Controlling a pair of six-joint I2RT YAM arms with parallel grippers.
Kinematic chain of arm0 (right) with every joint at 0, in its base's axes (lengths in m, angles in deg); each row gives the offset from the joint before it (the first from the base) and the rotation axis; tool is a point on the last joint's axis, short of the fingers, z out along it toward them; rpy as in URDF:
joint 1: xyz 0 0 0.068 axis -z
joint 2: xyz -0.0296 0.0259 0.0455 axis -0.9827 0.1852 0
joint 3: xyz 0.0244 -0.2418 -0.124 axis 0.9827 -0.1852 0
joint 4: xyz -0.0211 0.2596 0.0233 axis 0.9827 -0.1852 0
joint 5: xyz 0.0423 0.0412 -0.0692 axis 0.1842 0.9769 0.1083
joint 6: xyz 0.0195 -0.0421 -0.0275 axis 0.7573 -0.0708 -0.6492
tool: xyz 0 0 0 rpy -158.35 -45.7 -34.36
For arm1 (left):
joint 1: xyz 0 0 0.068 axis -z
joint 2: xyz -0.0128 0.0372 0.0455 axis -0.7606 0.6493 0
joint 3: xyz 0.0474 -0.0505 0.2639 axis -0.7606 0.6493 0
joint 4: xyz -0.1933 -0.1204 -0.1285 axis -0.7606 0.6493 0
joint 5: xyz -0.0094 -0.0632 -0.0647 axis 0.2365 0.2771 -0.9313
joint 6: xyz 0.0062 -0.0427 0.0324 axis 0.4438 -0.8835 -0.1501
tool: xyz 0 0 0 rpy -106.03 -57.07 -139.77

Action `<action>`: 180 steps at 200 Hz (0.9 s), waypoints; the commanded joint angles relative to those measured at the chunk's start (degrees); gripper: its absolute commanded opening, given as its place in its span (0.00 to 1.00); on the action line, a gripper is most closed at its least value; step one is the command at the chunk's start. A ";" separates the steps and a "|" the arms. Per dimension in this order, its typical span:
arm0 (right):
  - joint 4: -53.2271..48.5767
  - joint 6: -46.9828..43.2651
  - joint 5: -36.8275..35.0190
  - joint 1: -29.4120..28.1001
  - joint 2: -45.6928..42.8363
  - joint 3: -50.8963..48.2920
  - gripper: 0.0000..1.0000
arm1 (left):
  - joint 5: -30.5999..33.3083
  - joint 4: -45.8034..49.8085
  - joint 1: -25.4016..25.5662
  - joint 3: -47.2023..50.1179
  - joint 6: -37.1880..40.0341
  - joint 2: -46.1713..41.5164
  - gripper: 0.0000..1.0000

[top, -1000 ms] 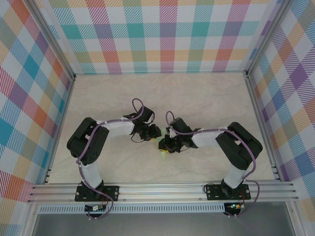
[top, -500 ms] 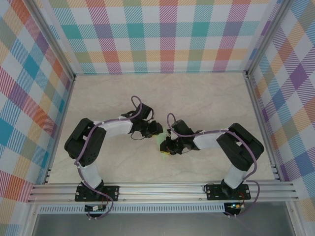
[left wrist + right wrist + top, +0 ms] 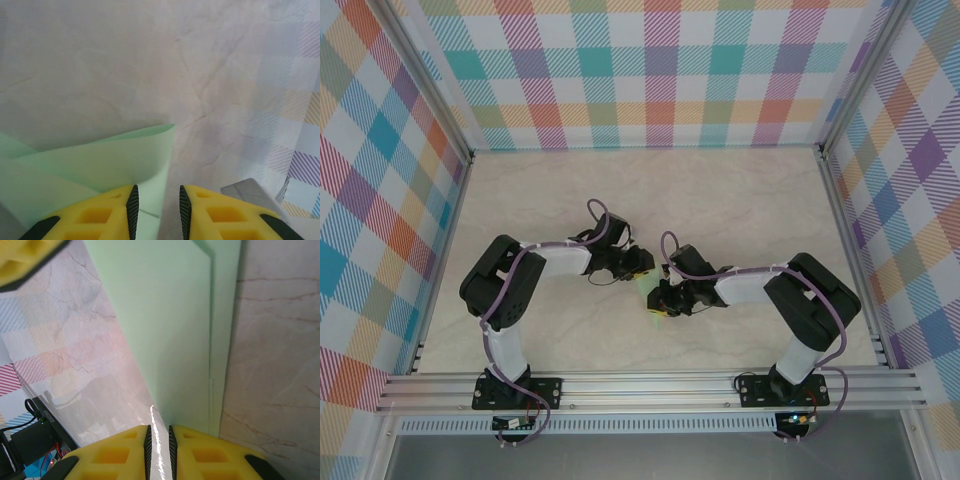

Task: Fold a paper plane with a square sheet of paper (pick it up from the middle)
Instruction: Fold the wing for the fifth time at the center of the table.

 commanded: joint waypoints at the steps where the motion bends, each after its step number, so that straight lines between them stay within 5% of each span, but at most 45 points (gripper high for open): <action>1: -6.30 0.65 -2.18 -0.26 0.69 -1.60 0.20 | -0.50 -3.33 -1.43 1.41 0.11 0.42 0.31; 180: -7.95 0.90 -2.34 0.35 1.38 -0.81 0.19 | -2.42 -11.68 -8.90 1.12 3.31 6.14 0.32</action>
